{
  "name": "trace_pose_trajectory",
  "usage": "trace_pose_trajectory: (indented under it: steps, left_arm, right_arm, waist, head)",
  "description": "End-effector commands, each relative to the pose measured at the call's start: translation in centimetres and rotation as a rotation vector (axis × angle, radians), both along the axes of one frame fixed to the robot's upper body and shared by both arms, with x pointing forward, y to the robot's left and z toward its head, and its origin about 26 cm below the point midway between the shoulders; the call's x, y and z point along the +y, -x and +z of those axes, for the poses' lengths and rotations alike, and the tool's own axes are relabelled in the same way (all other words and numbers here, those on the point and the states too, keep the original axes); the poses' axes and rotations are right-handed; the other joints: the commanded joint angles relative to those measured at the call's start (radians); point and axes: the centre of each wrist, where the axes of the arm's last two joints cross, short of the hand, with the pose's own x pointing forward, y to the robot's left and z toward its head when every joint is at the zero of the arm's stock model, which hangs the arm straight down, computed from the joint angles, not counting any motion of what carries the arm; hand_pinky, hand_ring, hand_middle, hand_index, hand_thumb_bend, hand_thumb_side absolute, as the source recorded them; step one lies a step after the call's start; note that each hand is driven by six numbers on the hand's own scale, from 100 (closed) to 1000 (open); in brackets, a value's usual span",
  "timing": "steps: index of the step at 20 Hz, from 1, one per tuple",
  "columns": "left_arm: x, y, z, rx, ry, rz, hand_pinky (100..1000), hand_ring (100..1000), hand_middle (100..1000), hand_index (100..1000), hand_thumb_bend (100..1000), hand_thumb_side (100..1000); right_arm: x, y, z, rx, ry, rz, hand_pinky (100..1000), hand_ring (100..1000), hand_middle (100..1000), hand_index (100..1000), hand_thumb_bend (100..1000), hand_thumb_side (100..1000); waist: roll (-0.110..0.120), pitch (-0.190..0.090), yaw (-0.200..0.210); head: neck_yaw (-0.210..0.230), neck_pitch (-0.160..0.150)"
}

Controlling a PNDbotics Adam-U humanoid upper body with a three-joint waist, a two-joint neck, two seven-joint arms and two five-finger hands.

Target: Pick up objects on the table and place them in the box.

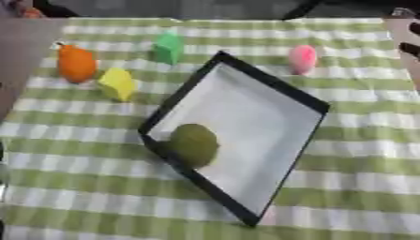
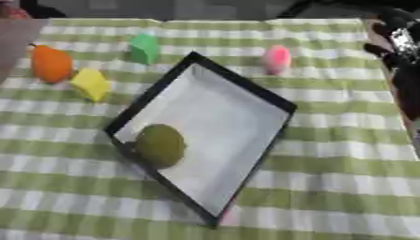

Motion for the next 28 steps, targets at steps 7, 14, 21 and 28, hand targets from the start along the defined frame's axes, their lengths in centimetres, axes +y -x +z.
trace_pose_trajectory:
  steps: [7, 14, 21, 28]
  left_arm:
    - [0.3, 0.0, 0.7, -0.016, -0.025, 0.002, 850, 904, 797, 838, 235, 828]
    - [0.5, 0.0, 1.0, -0.022, -0.046, 0.003, 849, 905, 802, 838, 223, 821]
    - [3.3, -0.3, 5.2, -0.01, -0.362, 0.015, 835, 910, 853, 850, 110, 808]
    - [7.3, -1.3, 11.9, 0.124, -0.875, 0.035, 847, 909, 860, 872, 100, 717]
  right_arm:
    - [-0.5, 0.1, 1.2, -0.028, 0.029, -0.006, 897, 1000, 945, 907, 100, 681]
    - [-0.5, 0.1, 1.2, -0.027, 0.033, -0.004, 896, 1000, 939, 905, 100, 679]
    - [-0.8, 0.2, 1.1, -0.024, 0.048, -0.011, 896, 1000, 938, 905, 100, 678]
    - [-1.0, 0.3, 1.1, -0.015, 0.069, -0.012, 896, 1000, 936, 906, 100, 677]
  waist:
    - [-0.005, 0.005, -0.001]
    - [-0.005, 0.004, -0.001]
    - [0.003, -0.001, 0.0]
    - [0.017, -0.01, 0.006]
  head:
    - [-0.023, 0.009]
    - [-0.023, 0.007]
    - [-0.03, 0.008]
    - [-0.037, 0.015]
